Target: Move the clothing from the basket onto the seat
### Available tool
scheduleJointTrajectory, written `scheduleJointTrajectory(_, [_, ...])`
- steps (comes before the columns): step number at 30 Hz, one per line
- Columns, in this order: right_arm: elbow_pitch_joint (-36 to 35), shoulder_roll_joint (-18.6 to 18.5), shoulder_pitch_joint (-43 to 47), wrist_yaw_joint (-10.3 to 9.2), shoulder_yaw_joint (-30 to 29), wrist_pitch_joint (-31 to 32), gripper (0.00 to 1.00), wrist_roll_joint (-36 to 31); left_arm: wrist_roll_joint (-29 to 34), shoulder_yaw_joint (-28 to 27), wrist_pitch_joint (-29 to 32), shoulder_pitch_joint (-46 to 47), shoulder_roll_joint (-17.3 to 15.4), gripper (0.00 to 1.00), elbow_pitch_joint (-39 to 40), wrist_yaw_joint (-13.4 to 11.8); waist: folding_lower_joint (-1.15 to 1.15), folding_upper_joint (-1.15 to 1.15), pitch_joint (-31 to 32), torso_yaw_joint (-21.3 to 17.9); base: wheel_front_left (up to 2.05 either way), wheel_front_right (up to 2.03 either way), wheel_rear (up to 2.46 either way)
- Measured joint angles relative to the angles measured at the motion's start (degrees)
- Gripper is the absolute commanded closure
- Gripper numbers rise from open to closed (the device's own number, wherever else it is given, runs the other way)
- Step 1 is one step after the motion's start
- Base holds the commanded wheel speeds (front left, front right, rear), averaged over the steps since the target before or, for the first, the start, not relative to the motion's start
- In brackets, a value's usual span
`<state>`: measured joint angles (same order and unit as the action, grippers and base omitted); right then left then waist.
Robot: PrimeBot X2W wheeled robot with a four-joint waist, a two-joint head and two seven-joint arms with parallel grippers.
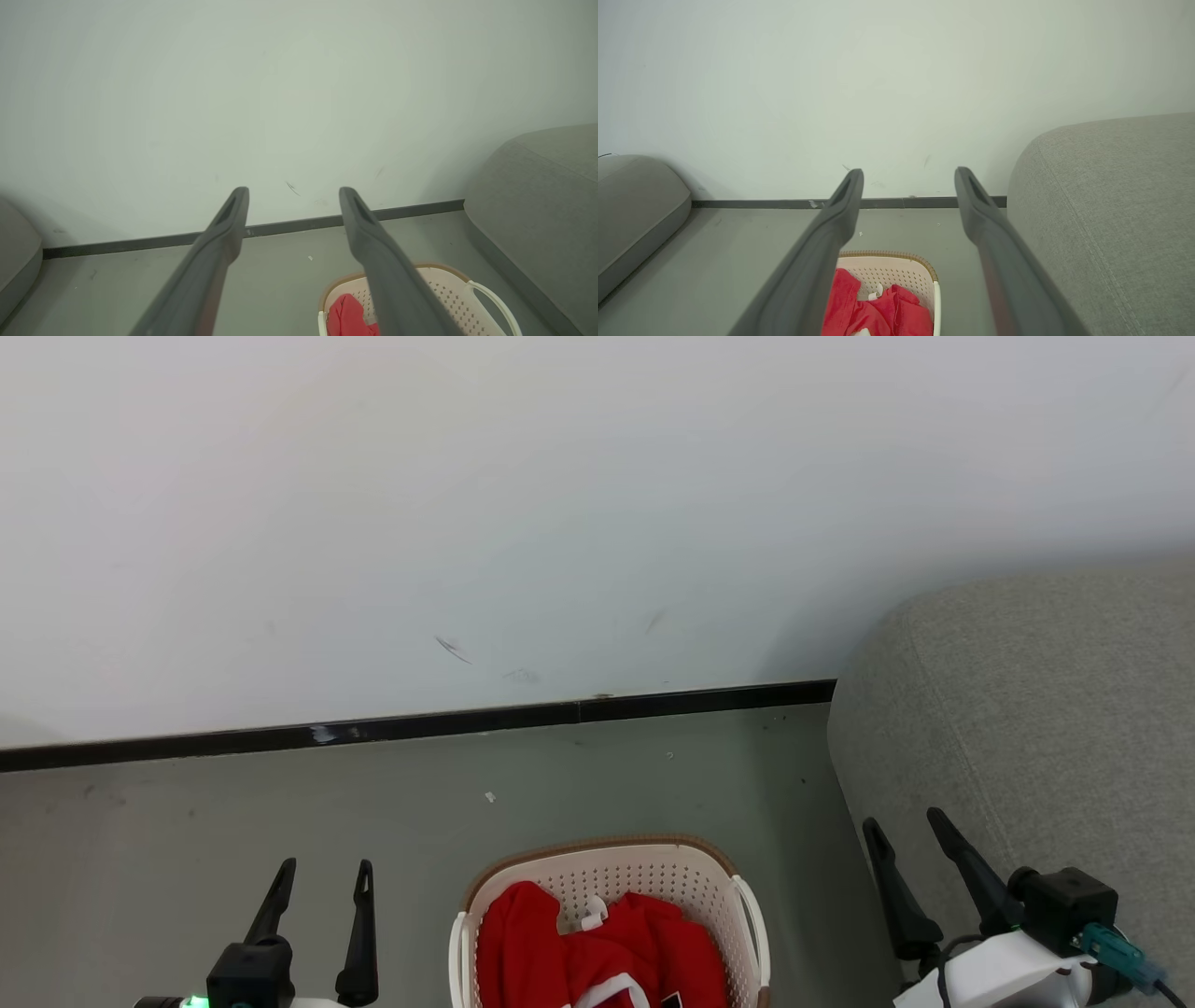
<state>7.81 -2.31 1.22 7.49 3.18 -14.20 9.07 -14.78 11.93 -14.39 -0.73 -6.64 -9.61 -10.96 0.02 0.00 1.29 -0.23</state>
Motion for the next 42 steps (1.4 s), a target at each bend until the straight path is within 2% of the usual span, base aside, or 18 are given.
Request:
scheduleJointTrajectory(19, [-2.3, 0.0, -0.13, 0.0, 1.37, 0.0, 0.0, -0.68, 0.26, 1.01, 0.0, 0.56, -0.26, 0.0, -3.71, 0.2, 0.0, 0.0, -3.64, -0.14, 0.0, 0.0, 0.0])
scheduleJointTrajectory(33, [-5.36, -0.01, -0.57, 0.0, 1.45, 0.0, 0.0, -2.44, 0.8, 4.49, 0.0, 6.73, 1.21, 0.0, -8.92, 2.34, 0.0, 0.0, -8.65, -1.19, 0.0, 0.0, 0.0])
scheduleJointTrajectory(42, [-8.25, -0.01, -4.22, 0.0, 1.41, -0.01, 0.0, -2.71, 1.91, 6.51, -0.01, 13.66, 2.01, 0.0, -12.3, 3.92, -0.01, 0.0, -13.37, -2.3, 0.0, 0.0, 0.0])
